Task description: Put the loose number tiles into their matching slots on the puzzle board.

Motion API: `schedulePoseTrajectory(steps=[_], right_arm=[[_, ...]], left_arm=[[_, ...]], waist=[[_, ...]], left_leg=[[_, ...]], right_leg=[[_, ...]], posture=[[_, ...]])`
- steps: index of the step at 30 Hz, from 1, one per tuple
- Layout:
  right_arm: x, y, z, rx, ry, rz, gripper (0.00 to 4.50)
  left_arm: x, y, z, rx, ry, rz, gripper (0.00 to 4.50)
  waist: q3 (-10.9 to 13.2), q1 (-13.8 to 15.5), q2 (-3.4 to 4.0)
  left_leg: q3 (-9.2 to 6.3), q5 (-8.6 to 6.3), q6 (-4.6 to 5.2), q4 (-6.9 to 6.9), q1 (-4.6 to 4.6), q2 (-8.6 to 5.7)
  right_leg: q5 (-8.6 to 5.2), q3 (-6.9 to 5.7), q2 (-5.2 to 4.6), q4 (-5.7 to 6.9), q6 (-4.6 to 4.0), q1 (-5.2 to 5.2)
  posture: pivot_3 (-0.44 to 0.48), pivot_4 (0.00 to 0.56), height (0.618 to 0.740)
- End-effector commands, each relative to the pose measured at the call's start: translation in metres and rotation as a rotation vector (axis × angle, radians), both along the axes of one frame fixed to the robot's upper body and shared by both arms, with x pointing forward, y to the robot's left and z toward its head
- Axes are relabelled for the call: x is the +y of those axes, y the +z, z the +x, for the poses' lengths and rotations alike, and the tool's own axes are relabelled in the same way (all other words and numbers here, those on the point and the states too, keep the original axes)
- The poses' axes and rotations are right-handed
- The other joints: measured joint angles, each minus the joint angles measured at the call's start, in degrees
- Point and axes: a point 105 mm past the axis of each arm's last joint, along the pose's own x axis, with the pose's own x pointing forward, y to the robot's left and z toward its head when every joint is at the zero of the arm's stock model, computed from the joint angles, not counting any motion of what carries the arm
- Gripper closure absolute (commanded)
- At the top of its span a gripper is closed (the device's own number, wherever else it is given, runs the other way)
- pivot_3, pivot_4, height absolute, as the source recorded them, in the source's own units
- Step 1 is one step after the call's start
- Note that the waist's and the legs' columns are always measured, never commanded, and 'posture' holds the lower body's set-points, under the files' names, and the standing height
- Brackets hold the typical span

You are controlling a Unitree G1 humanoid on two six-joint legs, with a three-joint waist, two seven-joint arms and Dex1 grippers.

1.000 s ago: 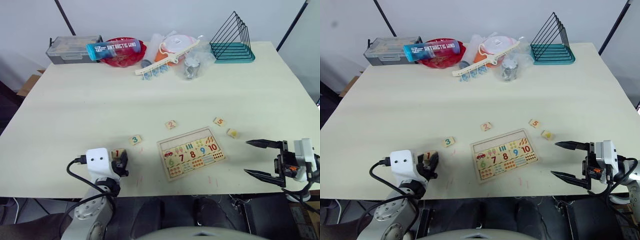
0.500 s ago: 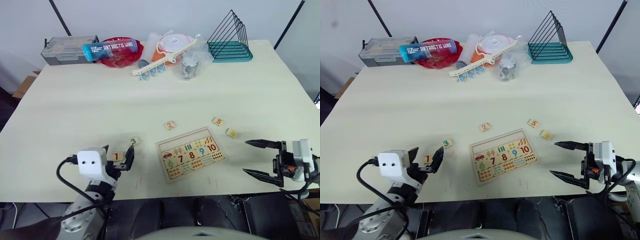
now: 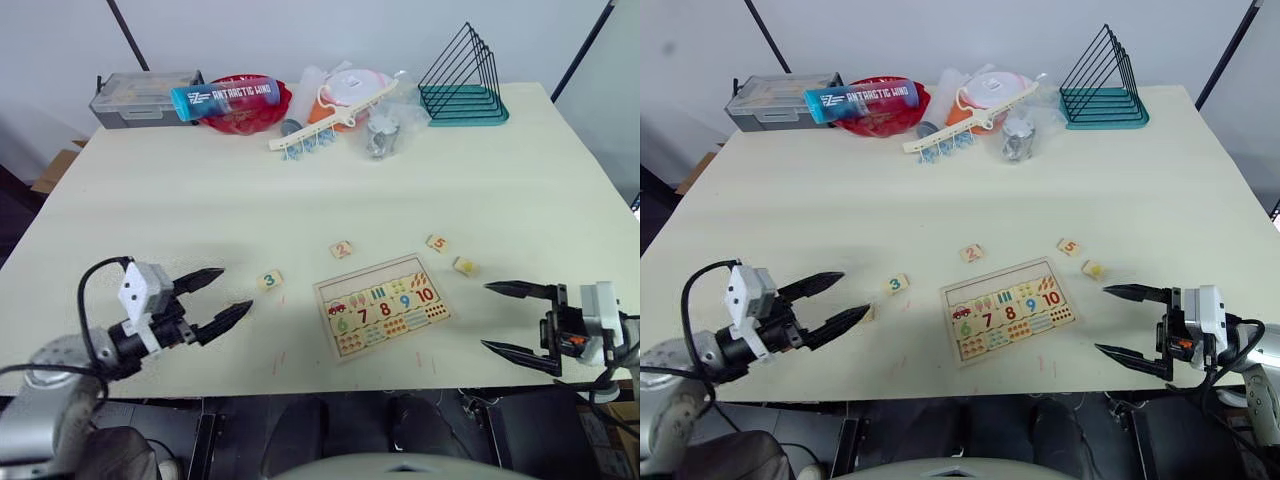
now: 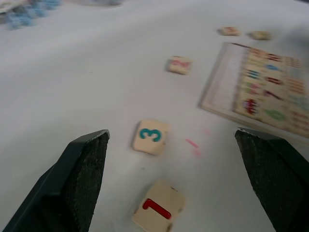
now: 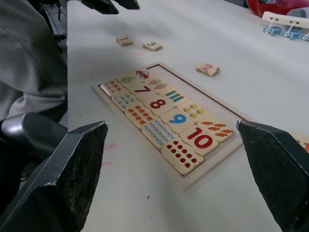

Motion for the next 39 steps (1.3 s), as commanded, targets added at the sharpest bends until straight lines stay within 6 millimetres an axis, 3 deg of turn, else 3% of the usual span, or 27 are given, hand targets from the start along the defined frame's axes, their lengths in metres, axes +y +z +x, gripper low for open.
schedulePoseTrajectory(steps=[1, 10, 17, 25, 28, 29, 30, 34, 39], right_arm=[[0.003, 0.011, -0.001, -0.026, 0.035, 0.011, 0.00], [0.006, 0.012, 0.004, -0.053, 0.028, 0.012, 0.00], [0.005, 0.012, 0.005, -0.068, 0.013, 0.007, 0.00], [0.004, 0.012, 0.007, -0.082, 0.006, -0.002, 0.00], [0.004, 0.013, 0.008, -0.085, 0.006, -0.005, 0.00], [0.004, 0.013, 0.008, -0.085, 0.006, -0.007, 0.00], [0.003, 0.013, 0.009, -0.086, 0.007, -0.008, 0.00], [0.002, 0.014, 0.009, -0.088, 0.010, -0.011, 0.00], [0.002, 0.014, 0.009, -0.086, 0.012, -0.012, 0.00]], left_arm=[[0.014, 0.009, -0.005, -0.019, -0.211, 0.042, 0.11], [0.037, -0.023, 0.012, 0.028, -0.448, 0.334, 0.11], [0.036, -0.032, 0.026, 0.032, -0.500, 0.388, 0.11], [0.029, -0.044, 0.028, 0.074, -0.534, 0.376, 0.11], [0.029, -0.050, 0.026, 0.098, -0.527, 0.356, 0.82], [0.030, -0.052, 0.026, 0.106, -0.524, 0.357, 1.43], [0.030, -0.055, 0.025, 0.111, -0.521, 0.359, 1.71], [0.032, -0.059, 0.024, 0.111, -0.505, 0.349, 3.59], [0.027, -0.059, 0.021, 0.093, -0.520, 0.329, 3.61]], waist=[[0.01, 0.07, -0.01], [0.06, -0.07, -0.08], [0.08, 0.13, -0.09], [0.08, -0.02, -0.09], [0.08, -0.04, -0.09], [0.08, -0.04, -0.09], [0.08, -0.07, -0.09], [0.06, -0.15, -0.06], [0.04, -0.18, -0.02]], left_leg=[[0.00, 0.00, 0.00, 0.00, -0.01, 0.00], [-0.03, 0.00, 0.00, -0.01, -0.01, 0.02], [-0.04, 0.00, 0.00, 0.00, -0.03, -0.01], [-0.02, 0.00, 0.01, 0.00, -0.02, 0.00], [-0.03, 0.00, 0.01, 0.00, -0.02, 0.01], [-0.03, 0.00, 0.01, 0.01, -0.02, 0.01], [-0.04, 0.00, 0.01, 0.01, -0.02, 0.00], [-0.04, 0.00, 0.01, 0.00, 0.00, 0.01], [-0.05, 0.00, 0.01, 0.00, 0.00, 0.01]], right_leg=[[0.00, -0.04, 0.01, 0.00, 0.00, 0.00], [0.10, -0.06, 0.01, 0.07, 0.18, -0.03], [0.15, -0.05, -0.01, 0.14, 0.25, -0.05], [0.14, -0.06, 0.02, 0.18, 0.25, -0.05], [0.14, -0.06, 0.02, 0.19, 0.25, -0.05], [0.14, -0.06, 0.02, 0.19, 0.26, -0.05], [0.14, -0.06, 0.02, 0.19, 0.26, -0.05], [0.14, -0.05, 0.02, 0.20, 0.26, -0.05], [0.14, -0.05, 0.02, 0.21, 0.25, -0.04]], posture=[[0.000, 0.150, 0.740], [0.000, 0.150, 0.740], [0.000, 0.150, 0.740], [0.000, 0.150, 0.740], [0.000, 0.150, 0.740], [0.000, 0.150, 0.740], [0.000, 0.150, 0.740], [0.000, 0.150, 0.740], [0.000, 0.150, 0.740]])
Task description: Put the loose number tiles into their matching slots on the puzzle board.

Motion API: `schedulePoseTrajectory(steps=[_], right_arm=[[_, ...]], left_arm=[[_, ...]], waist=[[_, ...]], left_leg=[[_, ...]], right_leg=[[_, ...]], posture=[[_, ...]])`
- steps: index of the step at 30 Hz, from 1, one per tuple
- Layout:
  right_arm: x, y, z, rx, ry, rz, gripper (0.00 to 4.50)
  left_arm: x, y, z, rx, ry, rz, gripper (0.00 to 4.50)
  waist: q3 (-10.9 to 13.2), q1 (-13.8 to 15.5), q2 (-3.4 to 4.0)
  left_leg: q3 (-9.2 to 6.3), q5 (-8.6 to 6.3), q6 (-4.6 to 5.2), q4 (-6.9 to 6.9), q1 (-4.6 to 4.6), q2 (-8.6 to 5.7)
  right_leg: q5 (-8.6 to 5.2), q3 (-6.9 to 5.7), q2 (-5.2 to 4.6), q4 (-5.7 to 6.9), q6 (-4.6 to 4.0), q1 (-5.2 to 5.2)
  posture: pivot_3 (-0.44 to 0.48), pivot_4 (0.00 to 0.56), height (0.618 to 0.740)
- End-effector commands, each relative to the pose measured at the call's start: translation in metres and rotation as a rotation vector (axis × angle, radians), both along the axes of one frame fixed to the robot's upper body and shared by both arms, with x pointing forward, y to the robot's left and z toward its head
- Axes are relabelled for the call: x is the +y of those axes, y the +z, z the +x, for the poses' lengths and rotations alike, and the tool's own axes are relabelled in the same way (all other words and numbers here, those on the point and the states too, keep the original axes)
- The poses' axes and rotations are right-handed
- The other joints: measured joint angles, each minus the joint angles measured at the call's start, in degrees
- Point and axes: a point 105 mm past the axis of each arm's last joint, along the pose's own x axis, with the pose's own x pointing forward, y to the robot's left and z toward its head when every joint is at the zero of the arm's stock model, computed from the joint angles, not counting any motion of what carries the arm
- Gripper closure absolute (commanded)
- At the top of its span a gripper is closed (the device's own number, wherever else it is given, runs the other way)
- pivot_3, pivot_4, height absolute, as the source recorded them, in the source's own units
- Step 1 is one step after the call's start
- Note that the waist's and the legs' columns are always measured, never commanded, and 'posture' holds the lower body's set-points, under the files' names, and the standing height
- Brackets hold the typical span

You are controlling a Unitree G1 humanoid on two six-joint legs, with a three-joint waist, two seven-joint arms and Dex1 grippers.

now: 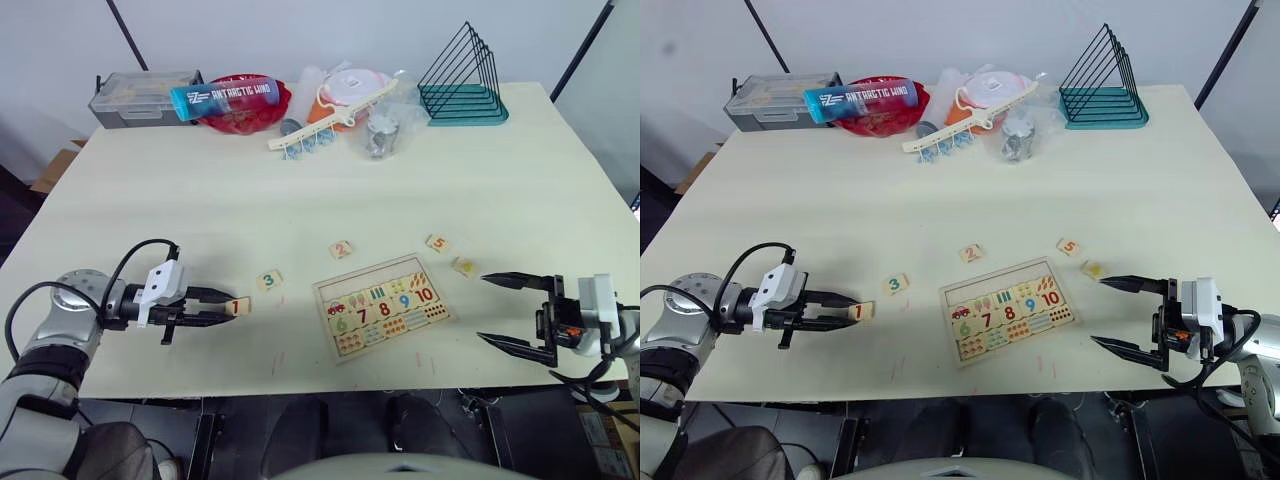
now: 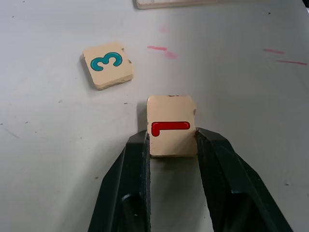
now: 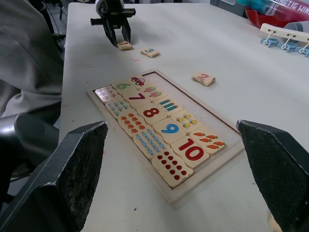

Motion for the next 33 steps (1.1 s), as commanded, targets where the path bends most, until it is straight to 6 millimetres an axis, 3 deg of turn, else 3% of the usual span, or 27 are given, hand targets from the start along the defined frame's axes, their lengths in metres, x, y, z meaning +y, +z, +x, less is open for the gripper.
schedulePoseTrajectory(steps=[1, 6, 9, 17, 33], right_arm=[[-0.002, 0.009, 0.001, -0.040, 0.004, -0.007, 0.00], [0.000, 0.008, -0.001, -0.038, -0.001, 0.003, 0.00], [0.000, 0.006, -0.001, -0.043, -0.022, 0.008, 0.00], [-0.001, 0.003, -0.006, -0.035, -0.067, 0.023, 0.00], [0.003, 0.000, -0.014, -0.044, -0.195, 0.047, 0.00]], left_arm=[[-0.001, -0.007, -0.011, 0.041, -0.046, 0.013, 3.61], [0.000, 0.002, -0.009, 0.012, -0.036, -0.001, 3.61], [-0.006, 0.020, -0.002, -0.017, 0.007, -0.102, 3.61], [-0.019, 0.052, -0.009, -0.034, 0.035, -0.108, 3.61], [-0.082, 0.084, -0.012, 0.054, 0.035, -0.053, 3.61]], waist=[[0.00, -0.02, 0.00], [0.00, -0.03, 0.00], [0.01, -0.10, -0.01], [0.08, -0.08, -0.06], [0.12, -0.14, -0.05]], left_leg=[[-0.02, 0.00, 0.00, 0.00, 0.00, 0.00], [-0.05, 0.00, 0.00, 0.00, 0.00, 0.00], [-0.05, 0.00, 0.00, 0.00, -0.02, 0.01], [-0.22, 0.00, 0.00, 0.00, -0.02, 0.16], [-0.13, 0.00, 0.00, -0.01, -0.01, 0.06]], right_leg=[[0.00, 0.00, 0.00, 0.00, 0.00, 0.00], [0.00, 0.01, -0.01, 0.00, 0.00, 0.00], [0.00, 0.01, 0.00, 0.00, 0.00, -0.01], [0.00, -0.01, -0.02, 0.00, 0.00, -0.02], [-0.02, 0.01, 0.02, 0.00, 0.00, -0.01]], posture=[[0.000, 0.150, 0.740], [0.000, 0.150, 0.740], [0.000, 0.150, 0.740], [0.000, 0.150, 0.740], [0.000, 0.150, 0.740]])
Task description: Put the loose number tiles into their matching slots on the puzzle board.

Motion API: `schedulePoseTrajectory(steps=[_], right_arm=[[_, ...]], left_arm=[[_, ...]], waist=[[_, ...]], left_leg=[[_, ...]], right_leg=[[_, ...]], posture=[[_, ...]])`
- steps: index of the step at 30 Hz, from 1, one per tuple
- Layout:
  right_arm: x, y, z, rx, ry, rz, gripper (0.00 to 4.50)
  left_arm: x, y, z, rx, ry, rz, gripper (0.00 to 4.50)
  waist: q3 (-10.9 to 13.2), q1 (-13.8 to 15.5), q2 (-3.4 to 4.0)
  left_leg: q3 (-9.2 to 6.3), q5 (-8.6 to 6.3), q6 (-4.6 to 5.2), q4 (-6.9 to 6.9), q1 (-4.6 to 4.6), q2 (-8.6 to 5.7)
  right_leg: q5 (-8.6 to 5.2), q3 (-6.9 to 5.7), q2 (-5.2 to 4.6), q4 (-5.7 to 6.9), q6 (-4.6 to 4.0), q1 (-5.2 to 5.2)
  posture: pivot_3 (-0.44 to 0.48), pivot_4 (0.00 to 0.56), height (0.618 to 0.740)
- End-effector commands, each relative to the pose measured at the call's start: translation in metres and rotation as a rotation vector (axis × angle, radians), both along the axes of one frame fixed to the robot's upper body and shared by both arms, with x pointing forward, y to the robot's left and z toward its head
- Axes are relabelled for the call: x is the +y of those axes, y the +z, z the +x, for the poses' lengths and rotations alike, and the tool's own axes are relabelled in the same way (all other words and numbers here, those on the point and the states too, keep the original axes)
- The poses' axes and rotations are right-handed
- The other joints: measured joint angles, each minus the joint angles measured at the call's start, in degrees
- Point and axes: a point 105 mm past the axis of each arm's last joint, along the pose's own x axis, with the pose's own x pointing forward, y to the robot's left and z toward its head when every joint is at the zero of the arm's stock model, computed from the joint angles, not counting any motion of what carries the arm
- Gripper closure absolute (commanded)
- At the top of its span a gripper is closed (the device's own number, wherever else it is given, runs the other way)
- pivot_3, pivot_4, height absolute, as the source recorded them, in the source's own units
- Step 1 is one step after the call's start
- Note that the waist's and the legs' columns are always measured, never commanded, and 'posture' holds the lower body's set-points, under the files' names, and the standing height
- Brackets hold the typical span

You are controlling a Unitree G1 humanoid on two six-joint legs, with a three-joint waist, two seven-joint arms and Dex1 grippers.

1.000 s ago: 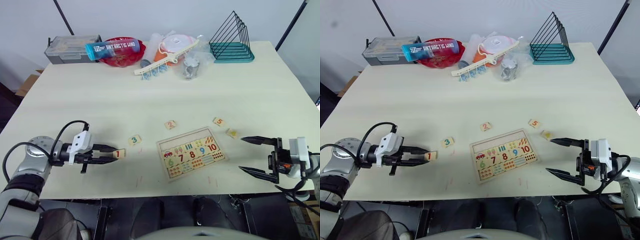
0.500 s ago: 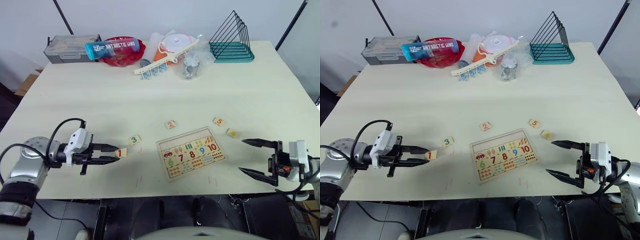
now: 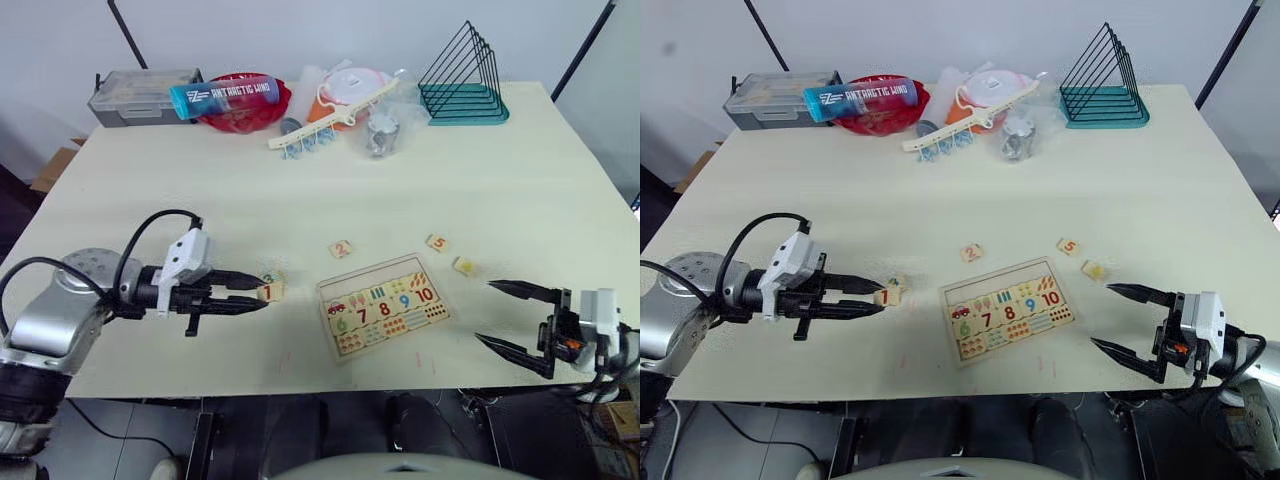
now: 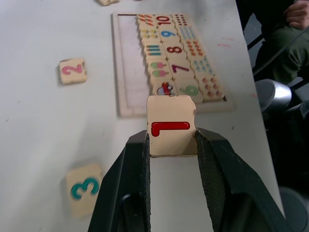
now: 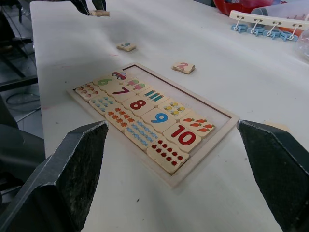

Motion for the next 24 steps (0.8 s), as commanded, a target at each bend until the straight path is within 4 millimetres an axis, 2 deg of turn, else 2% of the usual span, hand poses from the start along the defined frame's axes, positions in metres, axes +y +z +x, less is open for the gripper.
schedulePoseTrajectory(steps=[1, 12, 20, 24], right_arm=[[0.004, 0.010, -0.003, -0.062, -0.013, 0.002, 0.00], [0.019, 0.014, -0.002, -0.091, -0.022, 0.016, 0.00], [0.026, 0.013, -0.002, -0.094, -0.024, 0.032, 0.00], [0.029, 0.012, -0.002, -0.094, -0.024, 0.037, 0.00]], left_arm=[[-0.014, 0.018, 0.004, -0.025, 0.005, 0.010, 3.61], [-0.047, 0.020, 0.010, 0.039, -0.016, 0.109, 3.61], [-0.064, 0.008, 0.018, -0.051, -0.006, 0.312, 3.61], [-0.071, 0.009, 0.030, -0.073, 0.062, 0.408, 3.61]], waist=[[0.00, -0.04, 0.00], [0.02, -0.05, -0.03], [0.05, 0.07, -0.09], [0.09, 0.21, -0.15]], left_leg=[[0.00, 0.00, 0.00, 0.00, 0.00, -0.01], [0.02, 0.00, 0.00, 0.01, -0.02, -0.07], [0.04, 0.00, 0.00, 0.02, -0.05, -0.10], [0.04, 0.01, 0.00, 0.02, -0.07, -0.11]], right_leg=[[0.00, 0.00, 0.02, 0.00, 0.00, 0.00], [-0.01, 0.01, 0.04, 0.00, 0.01, 0.00], [-0.01, 0.02, 0.05, -0.01, 0.01, 0.01], [-0.01, 0.02, 0.06, -0.01, 0.01, 0.01]], posture=[[0.000, 0.150, 0.740], [0.000, 0.150, 0.740], [0.000, 0.150, 0.740], [0.000, 0.150, 0.740]])
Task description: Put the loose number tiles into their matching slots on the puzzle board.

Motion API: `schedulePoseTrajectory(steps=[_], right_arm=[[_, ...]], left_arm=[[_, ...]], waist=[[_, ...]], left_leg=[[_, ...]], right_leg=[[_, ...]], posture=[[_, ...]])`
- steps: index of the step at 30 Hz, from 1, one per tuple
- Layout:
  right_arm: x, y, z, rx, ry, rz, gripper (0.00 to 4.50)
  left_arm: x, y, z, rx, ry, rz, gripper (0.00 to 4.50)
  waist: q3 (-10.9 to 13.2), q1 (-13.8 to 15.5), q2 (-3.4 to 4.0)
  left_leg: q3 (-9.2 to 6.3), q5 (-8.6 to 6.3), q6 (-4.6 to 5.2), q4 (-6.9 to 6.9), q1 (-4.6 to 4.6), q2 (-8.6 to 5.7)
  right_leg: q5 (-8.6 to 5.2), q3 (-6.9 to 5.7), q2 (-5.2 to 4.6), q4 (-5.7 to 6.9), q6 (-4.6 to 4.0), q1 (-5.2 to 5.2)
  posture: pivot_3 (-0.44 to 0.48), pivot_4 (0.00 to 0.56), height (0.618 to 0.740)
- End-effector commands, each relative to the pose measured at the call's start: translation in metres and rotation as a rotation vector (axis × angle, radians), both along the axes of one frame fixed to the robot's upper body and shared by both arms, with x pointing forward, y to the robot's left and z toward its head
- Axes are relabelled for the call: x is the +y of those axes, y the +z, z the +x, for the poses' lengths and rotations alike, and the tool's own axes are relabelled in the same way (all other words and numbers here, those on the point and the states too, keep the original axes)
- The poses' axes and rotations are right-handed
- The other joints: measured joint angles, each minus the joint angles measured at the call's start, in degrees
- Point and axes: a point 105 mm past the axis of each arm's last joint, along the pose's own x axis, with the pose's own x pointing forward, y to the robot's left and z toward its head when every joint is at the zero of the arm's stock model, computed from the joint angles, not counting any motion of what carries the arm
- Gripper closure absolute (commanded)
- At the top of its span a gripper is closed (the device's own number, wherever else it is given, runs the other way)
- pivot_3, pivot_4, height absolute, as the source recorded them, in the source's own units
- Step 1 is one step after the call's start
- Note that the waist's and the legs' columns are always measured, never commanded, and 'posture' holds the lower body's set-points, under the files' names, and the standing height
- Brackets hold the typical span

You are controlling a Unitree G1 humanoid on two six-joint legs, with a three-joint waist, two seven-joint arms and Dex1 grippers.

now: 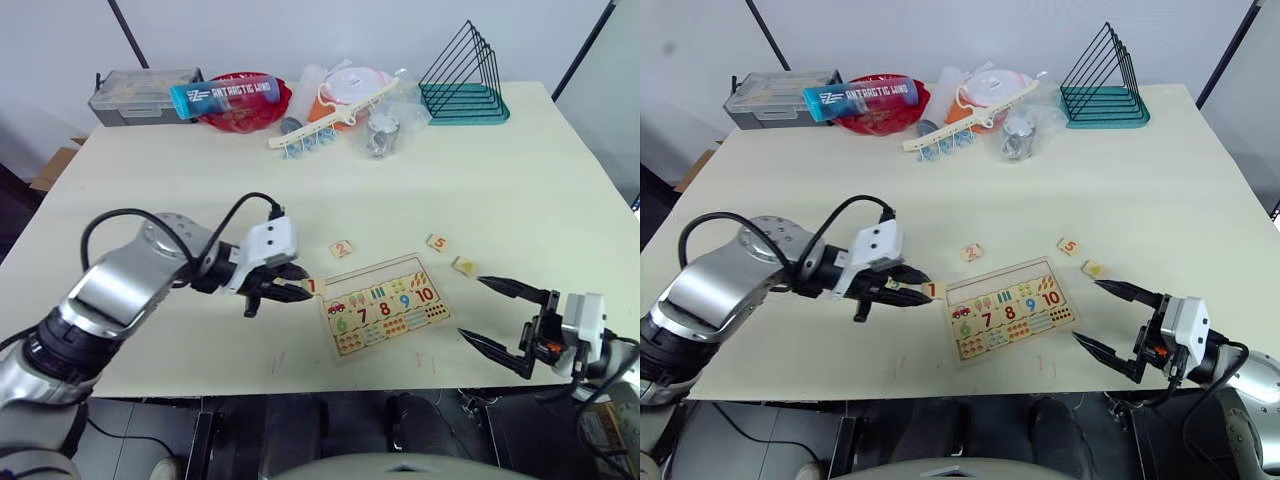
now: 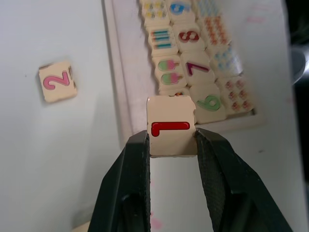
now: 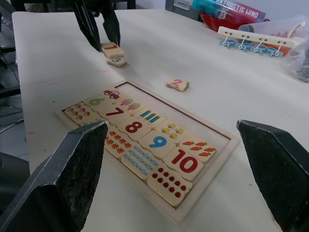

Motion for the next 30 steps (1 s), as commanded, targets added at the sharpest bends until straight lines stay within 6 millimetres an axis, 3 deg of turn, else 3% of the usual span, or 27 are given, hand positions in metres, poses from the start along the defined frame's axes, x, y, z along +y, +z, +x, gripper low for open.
schedulePoseTrajectory(steps=[1, 16, 30], right_arm=[[0.004, 0.008, -0.001, -0.039, 0.009, 0.003, 0.00], [0.004, 0.006, -0.009, -0.035, -0.024, -0.007, 0.00], [0.002, 0.005, -0.012, -0.030, -0.038, -0.017, 0.00]], left_arm=[[-0.008, 0.007, 0.005, -0.027, 0.040, 0.040, 3.61], [-0.030, -0.008, 0.008, 0.020, 0.085, 0.108, 3.61], [-0.029, -0.018, 0.014, 0.006, 0.098, 0.131, 3.61]], waist=[[0.00, -0.03, 0.00], [0.02, -0.08, -0.04], [0.02, -0.05, -0.04]], left_leg=[[0.00, 0.00, 0.00, 0.00, 0.00, 0.00], [-0.05, 0.00, 0.00, 0.02, -0.01, 0.00], [-0.05, 0.00, 0.00, 0.02, -0.01, 0.00]], right_leg=[[0.00, 0.00, 0.01, 0.00, 0.00, 0.00], [0.00, 0.00, 0.02, 0.01, 0.01, 0.00], [0.00, 0.00, 0.01, 0.01, 0.01, 0.00]], posture=[[0.000, 0.150, 0.740], [0.000, 0.150, 0.740], [0.000, 0.150, 0.740]])
